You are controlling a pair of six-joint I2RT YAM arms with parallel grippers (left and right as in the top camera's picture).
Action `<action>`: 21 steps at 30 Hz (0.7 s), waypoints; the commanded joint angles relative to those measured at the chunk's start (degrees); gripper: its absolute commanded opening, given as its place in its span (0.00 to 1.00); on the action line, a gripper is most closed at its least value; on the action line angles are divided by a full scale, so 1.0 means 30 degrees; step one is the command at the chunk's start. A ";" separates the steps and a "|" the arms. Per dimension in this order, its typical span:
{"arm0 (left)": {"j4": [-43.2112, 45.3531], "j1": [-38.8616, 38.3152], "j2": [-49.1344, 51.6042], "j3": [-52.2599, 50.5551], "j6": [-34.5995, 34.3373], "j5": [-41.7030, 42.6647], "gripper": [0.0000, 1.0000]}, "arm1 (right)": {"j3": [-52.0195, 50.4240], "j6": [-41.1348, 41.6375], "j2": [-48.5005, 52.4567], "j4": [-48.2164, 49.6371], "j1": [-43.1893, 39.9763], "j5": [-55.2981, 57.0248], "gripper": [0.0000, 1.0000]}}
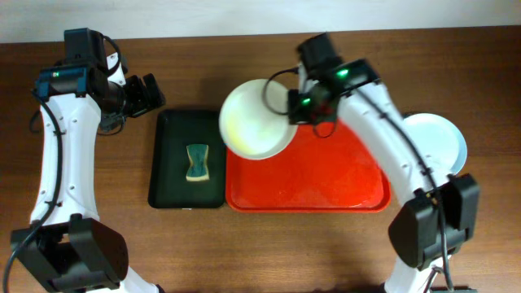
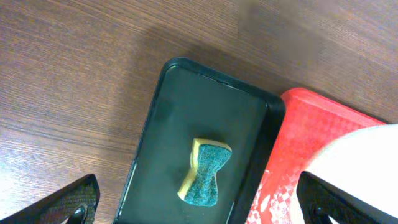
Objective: Clean dirty plates on tray and stack at the side
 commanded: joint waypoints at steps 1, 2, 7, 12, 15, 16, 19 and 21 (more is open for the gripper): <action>-0.0022 0.0029 -0.0146 0.0226 -0.0117 0.0219 0.99 | 0.0335 0.1217 -0.0189 0.0707 0.2616 0.3526 0.04; -0.0022 0.0029 -0.0146 0.0226 -0.0109 0.0211 0.99 | 0.0335 0.1217 -0.0189 0.0874 0.3279 0.4167 0.04; -0.0015 0.0029 -0.0146 0.0226 -0.0117 0.0211 0.99 | 0.0335 0.1217 -0.0189 0.0976 0.6681 0.8728 0.04; -0.0015 0.0029 -0.0146 0.0226 -0.0117 0.0219 0.99 | 0.0335 0.1202 -0.0189 0.1020 1.0112 1.4834 0.04; -0.0022 0.0029 -0.0146 0.0226 -0.0117 0.0219 0.99 | 0.0335 0.1202 -0.0189 0.1100 1.1941 1.8236 0.04; -0.0022 0.0029 -0.0146 0.0226 -0.0109 0.0211 0.99 | 0.0335 0.1195 -0.0189 0.1115 1.2342 1.9037 0.04; -0.0022 0.0029 -0.0146 0.0226 -0.0117 0.0211 0.99 | 0.0342 0.0838 -0.0189 0.1530 1.3653 2.1478 0.04; -0.0022 0.0029 -0.0146 0.0226 -0.0109 0.0211 0.99 | 0.0342 0.0838 -0.0189 0.1785 1.4214 2.2556 0.04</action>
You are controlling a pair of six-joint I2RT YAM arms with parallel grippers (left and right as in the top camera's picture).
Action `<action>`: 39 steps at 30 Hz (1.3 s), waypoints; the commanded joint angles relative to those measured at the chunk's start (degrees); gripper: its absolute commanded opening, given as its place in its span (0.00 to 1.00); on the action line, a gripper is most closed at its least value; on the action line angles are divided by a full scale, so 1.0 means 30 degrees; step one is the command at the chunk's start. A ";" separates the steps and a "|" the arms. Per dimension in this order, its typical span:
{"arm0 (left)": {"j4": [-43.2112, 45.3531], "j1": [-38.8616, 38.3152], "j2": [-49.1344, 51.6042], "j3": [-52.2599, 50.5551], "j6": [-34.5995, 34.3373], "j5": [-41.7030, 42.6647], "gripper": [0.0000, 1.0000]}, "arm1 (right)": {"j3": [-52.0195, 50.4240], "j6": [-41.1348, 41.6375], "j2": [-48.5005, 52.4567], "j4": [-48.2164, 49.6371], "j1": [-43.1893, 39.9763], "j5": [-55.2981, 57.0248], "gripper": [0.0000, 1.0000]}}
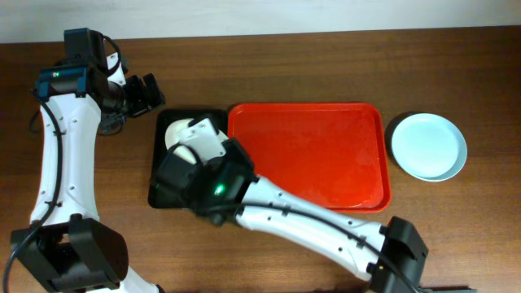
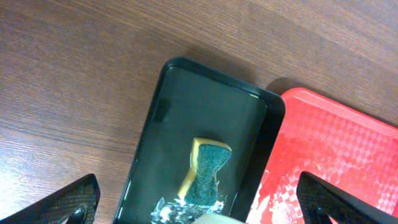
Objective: Clean dirty plates on tray and stack at the side
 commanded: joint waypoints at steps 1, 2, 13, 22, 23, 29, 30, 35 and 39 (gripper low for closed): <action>-0.0022 0.0029 -0.0146 0.0226 -0.0117 0.0197 0.99 | 0.0342 0.0029 -0.0189 0.0452 0.1202 0.4779 0.04; -0.0029 0.0029 -0.0146 0.0226 -0.0117 0.0197 0.99 | 0.0350 -0.0022 -0.0189 0.0590 0.1603 0.5632 0.04; -0.0029 0.0029 -0.0146 0.0226 -0.0109 0.0197 0.99 | 0.0350 -0.7388 -0.0189 0.6135 0.3541 1.0848 0.04; -0.0029 0.0029 -0.0146 0.0226 -0.0117 0.0197 0.99 | 0.0350 -0.7497 -0.0189 0.6652 0.3526 1.0856 0.04; -0.0029 0.0029 -0.0146 0.0226 -0.0117 0.0204 0.99 | 0.0350 -0.7497 -0.0189 0.6652 0.3526 1.0856 0.04; -0.0022 0.0029 -0.0146 0.0226 -0.0109 0.0197 0.99 | 0.0350 -0.7497 -0.0189 0.6645 0.3519 1.0797 0.04; -0.0029 0.0029 -0.0146 0.0226 -0.0117 0.0204 0.99 | 0.0350 -0.7497 -0.0189 0.6645 0.3519 1.0797 0.04; -0.0029 0.0029 -0.0146 0.0226 -0.0109 0.0197 0.99 | 0.0342 -0.7490 -0.0189 0.6645 0.3483 1.0775 0.04; -0.0029 0.0029 -0.0146 0.0226 -0.0117 0.0197 0.99 | 0.0204 -0.7482 -0.0189 0.5931 0.2892 0.9056 0.04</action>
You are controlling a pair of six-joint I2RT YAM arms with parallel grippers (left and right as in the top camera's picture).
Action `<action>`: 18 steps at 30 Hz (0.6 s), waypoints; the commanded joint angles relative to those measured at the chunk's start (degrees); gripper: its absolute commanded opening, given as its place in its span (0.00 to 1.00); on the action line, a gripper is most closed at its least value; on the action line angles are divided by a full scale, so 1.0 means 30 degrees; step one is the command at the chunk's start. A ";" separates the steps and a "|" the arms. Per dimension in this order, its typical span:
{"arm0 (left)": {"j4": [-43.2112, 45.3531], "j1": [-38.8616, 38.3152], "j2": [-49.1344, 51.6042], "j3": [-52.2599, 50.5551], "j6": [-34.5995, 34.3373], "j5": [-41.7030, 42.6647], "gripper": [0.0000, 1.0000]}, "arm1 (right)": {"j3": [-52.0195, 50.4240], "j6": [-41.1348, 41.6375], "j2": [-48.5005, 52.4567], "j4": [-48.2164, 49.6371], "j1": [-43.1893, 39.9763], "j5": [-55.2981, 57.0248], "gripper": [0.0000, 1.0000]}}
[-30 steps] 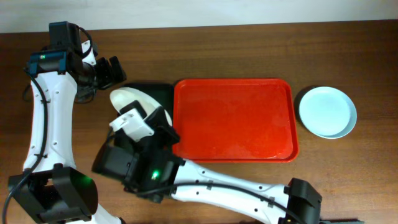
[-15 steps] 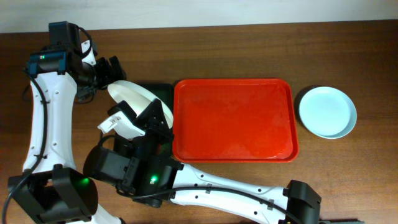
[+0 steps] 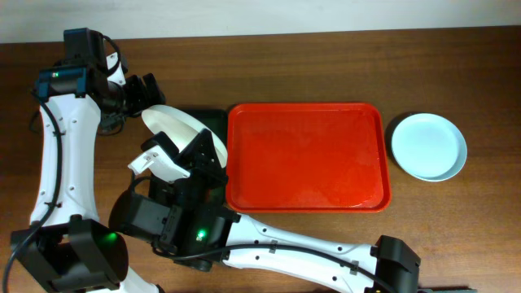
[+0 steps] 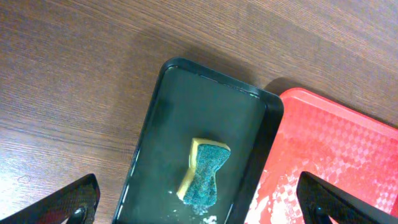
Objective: Clean dirty plates on tray and stack at the side
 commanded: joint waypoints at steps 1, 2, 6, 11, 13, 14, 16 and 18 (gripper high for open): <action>-0.0029 0.0029 -0.0109 0.0226 -0.0102 0.0146 0.99 | 0.0175 0.0204 -0.0189 -0.1093 -0.0452 -0.2033 0.04; -0.0029 0.0029 -0.0109 0.0226 -0.0102 0.0146 0.99 | 0.0153 0.0627 -0.0189 -0.1654 -0.0721 -0.2922 0.04; -0.0029 0.0029 -0.0109 0.0226 -0.0102 0.0146 0.99 | 0.0146 0.5231 -0.0189 -0.4495 -0.2586 -0.6878 0.04; -0.0029 0.0029 -0.0109 0.0226 -0.0102 0.0146 0.99 | 0.0146 0.7672 -0.0189 -0.6011 -0.5355 -1.3923 0.04; -0.0022 0.0029 -0.0109 0.0226 -0.0102 0.0146 0.99 | 0.0153 0.8087 -0.0197 -0.6135 -0.7031 -1.8921 0.04; -0.0029 0.0029 -0.0109 0.0226 -0.0102 0.0146 0.99 | 0.0168 0.8116 -0.0240 -0.6142 -0.7628 -2.0793 0.04; -0.0029 0.0029 -0.0109 0.0226 -0.0102 0.0146 0.99 | 0.0168 0.8116 -0.0444 -0.6244 -0.9180 -2.5274 0.04; -0.0022 0.0029 -0.0109 0.0226 -0.0102 0.0146 0.99 | 0.0168 0.8116 -0.0714 -0.6477 -1.0688 -2.8713 0.04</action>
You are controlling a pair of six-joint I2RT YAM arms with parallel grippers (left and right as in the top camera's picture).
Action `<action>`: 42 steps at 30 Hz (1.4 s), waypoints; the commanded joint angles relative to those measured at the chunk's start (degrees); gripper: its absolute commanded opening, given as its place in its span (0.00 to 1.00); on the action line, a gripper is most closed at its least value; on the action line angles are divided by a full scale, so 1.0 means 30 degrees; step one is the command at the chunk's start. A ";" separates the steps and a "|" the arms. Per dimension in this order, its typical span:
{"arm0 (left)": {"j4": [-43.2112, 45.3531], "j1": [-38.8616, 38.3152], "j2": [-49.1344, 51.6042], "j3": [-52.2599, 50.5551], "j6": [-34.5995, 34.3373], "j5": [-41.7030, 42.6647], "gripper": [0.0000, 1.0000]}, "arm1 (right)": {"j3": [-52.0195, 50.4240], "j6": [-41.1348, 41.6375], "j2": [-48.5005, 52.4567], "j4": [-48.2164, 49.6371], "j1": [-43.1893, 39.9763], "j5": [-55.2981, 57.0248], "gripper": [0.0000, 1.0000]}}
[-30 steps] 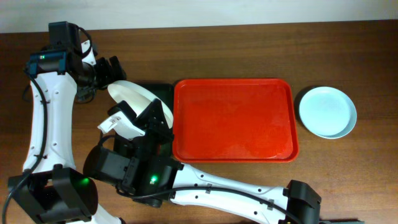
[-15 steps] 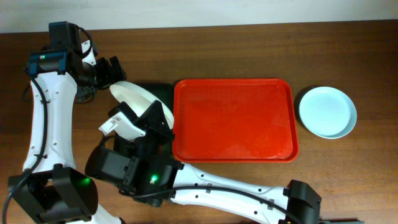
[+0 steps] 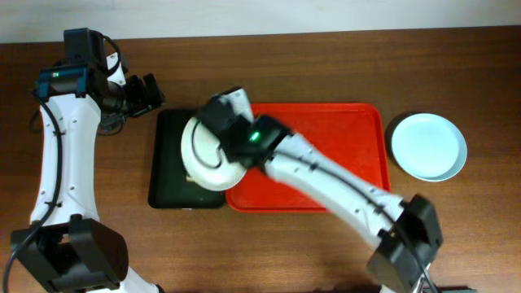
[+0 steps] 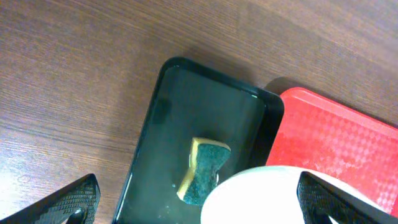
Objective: Clean dirty plates on tray and stack at the side
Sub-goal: 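Carry the white plate right and lower it onto the plate stack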
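A white plate [image 3: 205, 155] hangs over the right half of the black tray [image 3: 165, 167] and the left edge of the red tray [image 3: 334, 167]. My right gripper [image 3: 226, 114] is at the plate's far rim, shut on it. The green-and-yellow sponge [image 4: 202, 171] lies in the black tray; the plate [image 4: 280, 196] partly covers it in the left wrist view and hides it from overhead. My left gripper [image 3: 151, 91] stands open above the table past the black tray's far-left corner, with nothing between its fingers [image 4: 71, 202].
A second white plate [image 3: 429, 145] rests on the wooden table to the right of the red tray. The right arm stretches across the red tray from the near right. The black tray's floor is wet with flecks of foam.
The plate was tilted over the black tray's far-left corner; now it sits lower and further right, covering the sponge and the red tray's left edge. The left arm has not moved.
The right gripper first held the plate above the red tray's far-left corner. It was then over the far end of the black tray, later tilted at that tray's far-left corner, and now lies above the sponge. The left gripper stayed open throughout.
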 commanded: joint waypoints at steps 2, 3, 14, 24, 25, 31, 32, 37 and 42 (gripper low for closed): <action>-0.0015 0.0029 -0.0109 0.0226 -0.0109 0.0138 0.99 | 0.0168 0.0714 -0.1078 -0.0699 -0.3650 -1.1264 0.04; -0.0015 0.0029 -0.0109 0.0226 -0.0109 0.0138 0.99 | 0.0168 0.0714 -0.1188 -0.1013 -0.4269 -1.2247 0.04; -0.0015 0.0029 -0.0109 0.0226 -0.0109 0.0138 0.99 | 0.0102 -0.4656 -0.1319 -0.7708 -1.0142 -1.4149 0.04; -0.0015 0.0029 -0.0109 0.0226 -0.0109 0.0138 0.99 | 0.0102 -0.3432 -0.1319 -0.7526 -1.6334 -1.3682 0.04; -0.0015 0.0029 -0.0109 0.0226 -0.0109 0.0138 0.99 | 0.0102 -0.3424 -0.1311 -0.7519 -1.7398 -1.3296 0.04; -0.0015 0.0029 -0.0109 0.0226 -0.0109 0.0138 0.99 | 0.0022 -0.3417 -0.1297 -0.7504 -2.3030 -0.8182 0.04; -0.0015 0.0029 -0.0109 0.0226 -0.0109 0.0146 0.99 | -0.0109 -0.3206 -0.1297 -0.7431 -2.3671 -0.7293 0.04; -0.0022 0.0029 -0.0109 0.0226 -0.0109 0.0146 0.99 | -0.1814 -0.0743 -0.1188 -0.6586 -2.6155 -0.5078 0.04; -0.0022 0.0029 -0.0109 0.0226 -0.0109 0.0138 0.99 | -0.5603 -0.0474 -0.1188 -0.3249 -2.6891 -0.5093 0.04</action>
